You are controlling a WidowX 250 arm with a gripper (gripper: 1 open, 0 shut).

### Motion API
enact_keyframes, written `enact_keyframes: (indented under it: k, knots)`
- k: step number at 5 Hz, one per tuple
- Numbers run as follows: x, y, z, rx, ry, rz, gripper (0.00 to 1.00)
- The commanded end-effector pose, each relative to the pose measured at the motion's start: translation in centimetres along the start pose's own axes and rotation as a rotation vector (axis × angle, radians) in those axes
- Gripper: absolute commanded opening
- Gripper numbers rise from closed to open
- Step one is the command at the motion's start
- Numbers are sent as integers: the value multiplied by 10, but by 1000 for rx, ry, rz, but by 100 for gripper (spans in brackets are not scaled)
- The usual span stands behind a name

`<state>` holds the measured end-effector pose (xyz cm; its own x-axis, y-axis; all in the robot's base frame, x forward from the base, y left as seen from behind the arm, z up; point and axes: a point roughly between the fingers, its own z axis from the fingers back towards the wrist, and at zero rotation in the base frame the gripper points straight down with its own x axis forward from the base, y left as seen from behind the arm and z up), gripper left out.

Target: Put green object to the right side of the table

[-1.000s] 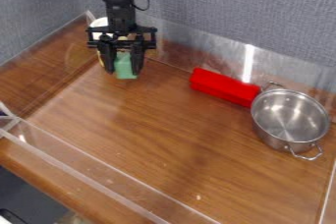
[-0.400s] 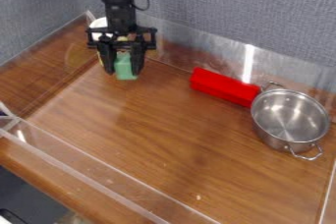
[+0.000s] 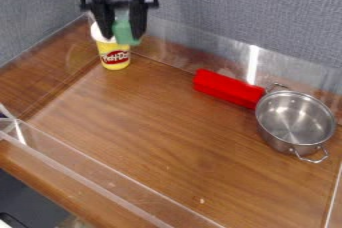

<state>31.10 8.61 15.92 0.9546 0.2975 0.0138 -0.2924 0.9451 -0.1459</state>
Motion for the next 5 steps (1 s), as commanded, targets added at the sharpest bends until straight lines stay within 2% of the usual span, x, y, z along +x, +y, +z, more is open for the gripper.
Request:
enact_keyframes:
  k: [1,2,3,4,5]
  knots:
    - [-18,-19,38,-20,-82,-64,0]
    - [-38,-30,36,-16,-59,-135,0]
    - [-63,-51,28,-10,-23,-231,0]
    - [-89,-73,12,-6,20,-320,0]
    - [-117,-96,-12,10,64,-393,0]
